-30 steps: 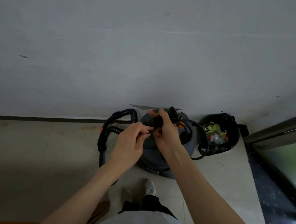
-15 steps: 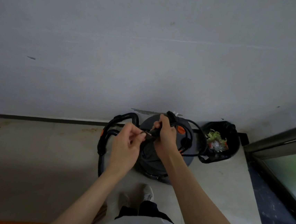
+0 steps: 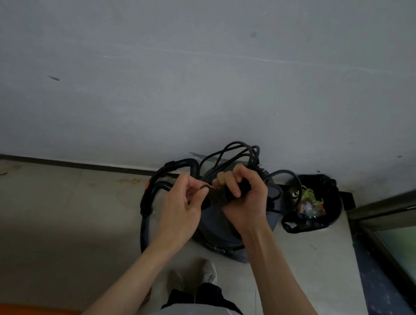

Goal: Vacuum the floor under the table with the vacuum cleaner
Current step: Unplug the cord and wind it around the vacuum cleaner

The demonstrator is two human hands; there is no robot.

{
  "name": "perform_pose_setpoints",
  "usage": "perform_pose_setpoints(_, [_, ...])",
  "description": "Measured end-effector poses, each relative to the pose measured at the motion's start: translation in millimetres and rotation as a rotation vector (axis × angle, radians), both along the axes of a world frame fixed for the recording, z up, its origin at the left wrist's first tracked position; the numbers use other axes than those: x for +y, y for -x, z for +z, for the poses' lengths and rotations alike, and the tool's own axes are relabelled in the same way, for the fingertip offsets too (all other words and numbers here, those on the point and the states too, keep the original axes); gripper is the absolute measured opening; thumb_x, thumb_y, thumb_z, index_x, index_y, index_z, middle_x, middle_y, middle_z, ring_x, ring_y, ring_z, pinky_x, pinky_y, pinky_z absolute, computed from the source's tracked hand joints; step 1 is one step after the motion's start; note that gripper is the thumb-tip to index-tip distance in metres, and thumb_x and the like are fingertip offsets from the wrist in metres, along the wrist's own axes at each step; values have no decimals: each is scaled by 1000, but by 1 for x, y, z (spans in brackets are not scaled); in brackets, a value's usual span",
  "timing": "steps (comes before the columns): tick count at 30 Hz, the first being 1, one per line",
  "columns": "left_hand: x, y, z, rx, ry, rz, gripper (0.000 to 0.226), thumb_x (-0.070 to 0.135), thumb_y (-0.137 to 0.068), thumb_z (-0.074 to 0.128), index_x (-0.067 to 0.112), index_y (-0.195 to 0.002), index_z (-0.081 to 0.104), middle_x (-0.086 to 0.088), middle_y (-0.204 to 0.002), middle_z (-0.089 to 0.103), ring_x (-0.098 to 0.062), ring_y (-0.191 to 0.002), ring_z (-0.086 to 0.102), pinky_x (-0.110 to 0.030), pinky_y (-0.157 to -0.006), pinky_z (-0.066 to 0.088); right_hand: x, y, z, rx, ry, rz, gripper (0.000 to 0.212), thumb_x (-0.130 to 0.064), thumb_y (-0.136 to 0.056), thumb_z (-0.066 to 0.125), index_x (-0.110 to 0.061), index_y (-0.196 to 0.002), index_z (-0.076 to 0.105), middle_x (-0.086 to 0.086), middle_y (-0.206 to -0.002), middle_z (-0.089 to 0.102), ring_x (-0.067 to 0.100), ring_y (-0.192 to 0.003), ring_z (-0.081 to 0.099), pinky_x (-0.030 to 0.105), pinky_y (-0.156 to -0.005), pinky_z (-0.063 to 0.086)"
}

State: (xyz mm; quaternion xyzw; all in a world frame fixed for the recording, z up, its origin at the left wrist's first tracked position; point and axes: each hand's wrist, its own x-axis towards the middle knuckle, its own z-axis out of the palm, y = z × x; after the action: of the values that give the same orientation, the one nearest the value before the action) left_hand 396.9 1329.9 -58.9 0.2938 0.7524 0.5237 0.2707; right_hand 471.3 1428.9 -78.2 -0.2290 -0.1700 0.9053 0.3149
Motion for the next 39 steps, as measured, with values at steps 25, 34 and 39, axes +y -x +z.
perform_pose_setpoints(25, [-4, 37, 0, 334, 25, -148, 7, 27, -88, 58, 20, -87, 59, 10, -86, 58, 0, -83, 52, -6, -75, 38, -1, 9, 4, -400, 65, -46, 45, -43, -98, 42, -13, -65, 46, 4, -76, 73, 18, -85, 63, 34, -85, 46])
perform_pose_setpoints(34, [-1, 34, -4, 229, 192, -360, 44, 18, -79, 74, 16, -118, 55, 9, -104, 56, -8, -99, 54, -18, -86, 40, -8, 12, 11, -383, -12, -3, 44, -47, -96, 41, -14, -68, 48, 5, -93, 75, 21, -95, 66, 35, -86, 48])
perform_pose_setpoints(39, [-11, 25, -7, 373, 60, -241, 44, 45, -76, 69, 24, -110, 51, 14, -106, 46, -4, -100, 44, -18, -86, 39, -11, 16, 17, -388, 49, -4, 47, -51, -95, 42, -14, -67, 49, 3, -94, 75, 21, -92, 67, 37, -81, 50])
